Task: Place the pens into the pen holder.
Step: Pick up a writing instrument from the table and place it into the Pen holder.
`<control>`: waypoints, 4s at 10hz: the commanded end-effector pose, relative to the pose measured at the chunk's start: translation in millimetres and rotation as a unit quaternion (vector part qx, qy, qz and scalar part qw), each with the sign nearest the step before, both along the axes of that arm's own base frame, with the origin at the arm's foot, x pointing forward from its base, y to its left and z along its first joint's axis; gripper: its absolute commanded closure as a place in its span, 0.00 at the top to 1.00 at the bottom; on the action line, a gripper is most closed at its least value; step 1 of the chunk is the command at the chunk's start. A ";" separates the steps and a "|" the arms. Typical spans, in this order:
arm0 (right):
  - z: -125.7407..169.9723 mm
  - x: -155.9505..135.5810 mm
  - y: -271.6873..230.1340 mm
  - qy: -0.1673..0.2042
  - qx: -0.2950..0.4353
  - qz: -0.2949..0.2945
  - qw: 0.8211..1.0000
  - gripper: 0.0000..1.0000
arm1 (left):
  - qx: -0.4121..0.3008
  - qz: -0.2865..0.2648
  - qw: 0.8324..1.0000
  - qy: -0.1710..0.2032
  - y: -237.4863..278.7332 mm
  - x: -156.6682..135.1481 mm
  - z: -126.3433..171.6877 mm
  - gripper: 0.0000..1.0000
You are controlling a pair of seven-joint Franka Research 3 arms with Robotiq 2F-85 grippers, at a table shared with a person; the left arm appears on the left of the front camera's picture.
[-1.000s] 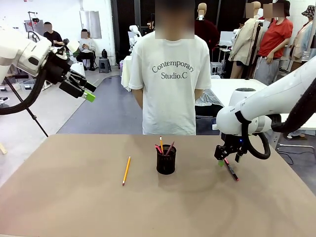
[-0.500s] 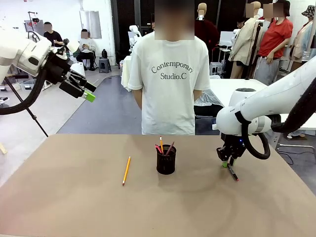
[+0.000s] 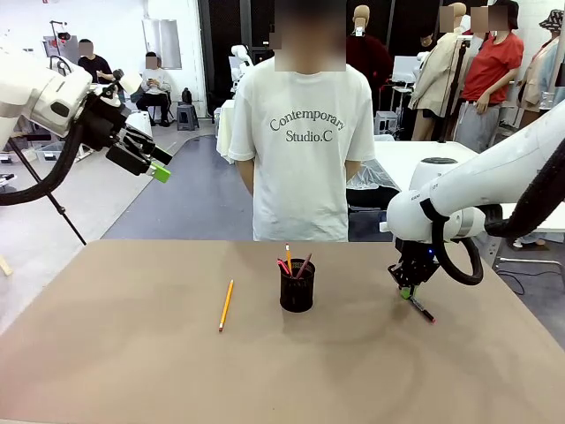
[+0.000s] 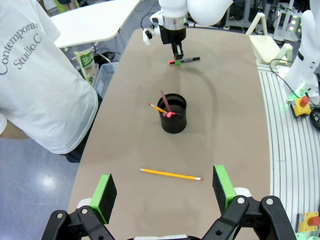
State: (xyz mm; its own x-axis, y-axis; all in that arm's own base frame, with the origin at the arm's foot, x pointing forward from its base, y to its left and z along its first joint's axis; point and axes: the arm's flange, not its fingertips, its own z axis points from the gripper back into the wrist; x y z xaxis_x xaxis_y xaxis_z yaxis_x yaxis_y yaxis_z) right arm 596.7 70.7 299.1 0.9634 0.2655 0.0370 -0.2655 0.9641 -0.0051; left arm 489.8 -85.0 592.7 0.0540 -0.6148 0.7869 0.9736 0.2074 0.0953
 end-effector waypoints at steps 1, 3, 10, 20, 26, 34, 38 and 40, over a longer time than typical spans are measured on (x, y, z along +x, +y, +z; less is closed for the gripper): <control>15.7 -1.0 -12.2 -0.009 0.059 0.054 0.997 0.00 | 0.003 0.000 1.000 -0.001 0.1 -0.7 0.7 1.00; 42.9 -9.2 -31.3 -0.009 0.182 0.110 0.977 0.00 | 0.003 0.000 1.000 -0.001 0.1 -0.7 0.7 1.00; 79.5 -23.4 -67.2 -0.130 0.334 0.235 0.904 0.00 | 0.003 0.000 1.000 -0.001 0.1 -0.7 0.7 1.00; 88.5 -24.2 -70.7 -0.148 0.450 0.347 0.809 0.00 | 0.003 0.000 1.000 -0.001 0.1 -0.7 0.7 1.00; 121.5 -20.3 -84.8 -0.303 0.594 0.365 0.650 0.00 | 0.003 0.000 1.000 -0.001 0.1 -0.7 0.7 1.00; 150.8 -13.3 -72.1 -0.386 0.587 0.358 0.615 0.00 | 0.003 0.000 1.000 -0.001 0.1 -0.7 0.7 1.00; 150.8 -13.3 -72.1 -0.386 0.587 0.358 0.615 0.00 | 0.003 0.000 1.000 -0.001 0.1 -0.7 0.7 1.00; 150.8 -13.3 -72.1 -0.386 0.587 0.358 0.615 0.00 | 0.003 0.000 1.000 -0.001 0.1 -0.7 0.7 1.00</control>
